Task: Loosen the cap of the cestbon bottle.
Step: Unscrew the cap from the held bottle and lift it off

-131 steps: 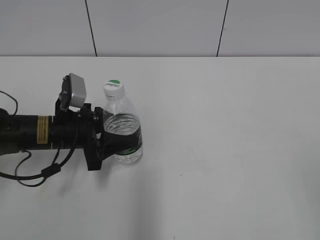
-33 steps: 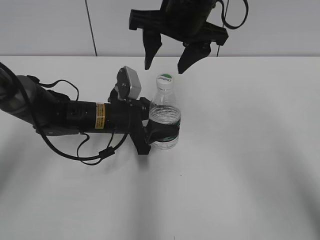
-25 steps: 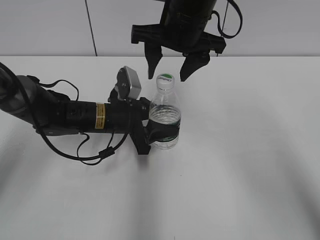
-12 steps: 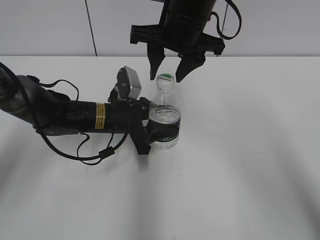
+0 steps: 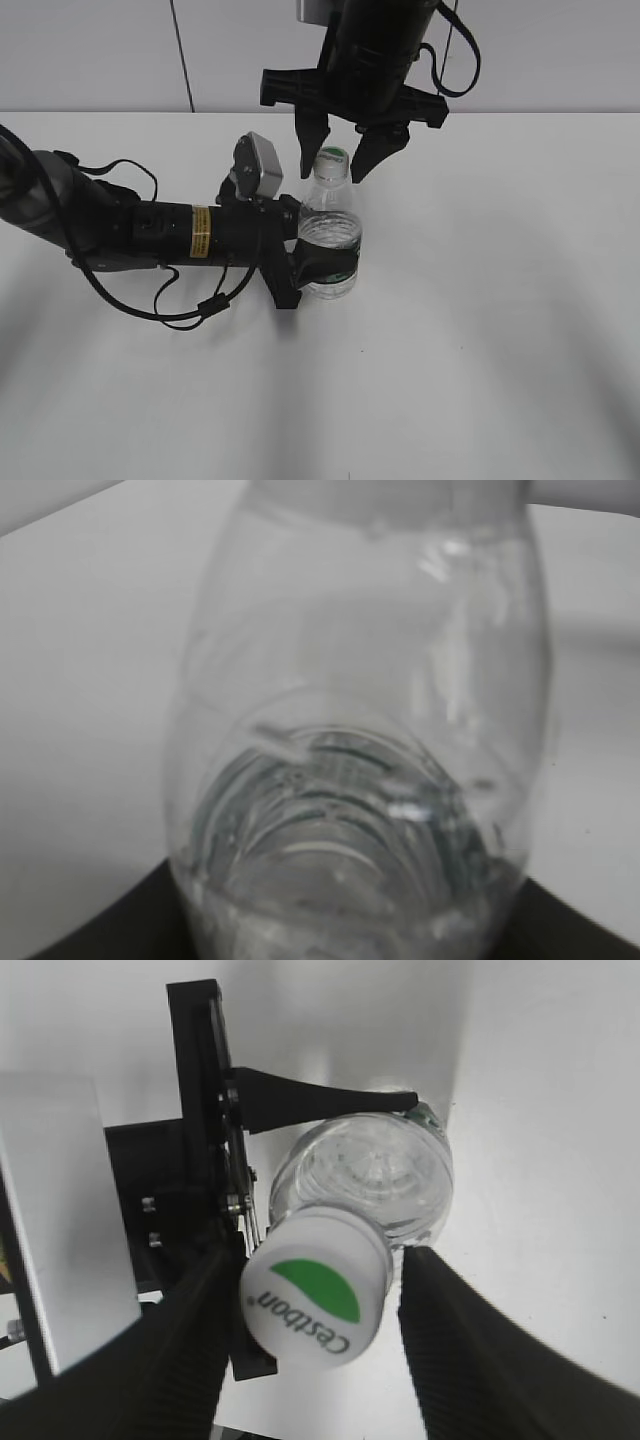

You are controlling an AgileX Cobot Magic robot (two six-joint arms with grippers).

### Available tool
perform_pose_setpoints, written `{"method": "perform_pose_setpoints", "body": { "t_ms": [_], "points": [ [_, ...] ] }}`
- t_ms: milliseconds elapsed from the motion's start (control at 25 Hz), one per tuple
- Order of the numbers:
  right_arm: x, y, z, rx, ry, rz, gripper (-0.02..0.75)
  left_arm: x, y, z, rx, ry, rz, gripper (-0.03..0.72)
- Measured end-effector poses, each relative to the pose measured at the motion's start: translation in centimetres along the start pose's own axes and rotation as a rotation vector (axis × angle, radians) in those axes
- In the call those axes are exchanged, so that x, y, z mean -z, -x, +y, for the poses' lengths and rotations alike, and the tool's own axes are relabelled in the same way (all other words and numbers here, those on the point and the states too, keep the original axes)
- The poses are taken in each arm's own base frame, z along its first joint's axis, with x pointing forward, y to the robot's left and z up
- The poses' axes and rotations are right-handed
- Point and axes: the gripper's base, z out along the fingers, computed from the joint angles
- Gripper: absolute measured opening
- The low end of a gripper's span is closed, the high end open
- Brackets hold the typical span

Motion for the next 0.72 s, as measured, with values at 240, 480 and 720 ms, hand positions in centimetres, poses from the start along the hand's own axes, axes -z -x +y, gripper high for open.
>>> {"method": "perform_pose_setpoints", "body": {
  "t_ms": [240, 480, 720],
  "points": [
    [0.65, 0.39, 0.11, 0.011, -0.007, -0.031, 0.412, 0.0, -0.01, 0.0, 0.0, 0.0, 0.001, 0.363],
    [0.91, 0.53, 0.2, 0.013, -0.004, -0.042, 0.378, 0.0, -0.01, 0.0, 0.0, 0.0, 0.001, 0.363],
    [0.83, 0.49, 0.18, 0.019, -0.004, -0.039, 0.363, 0.0, -0.01, 0.0, 0.0, 0.0, 0.001, 0.363]
  ]
}}
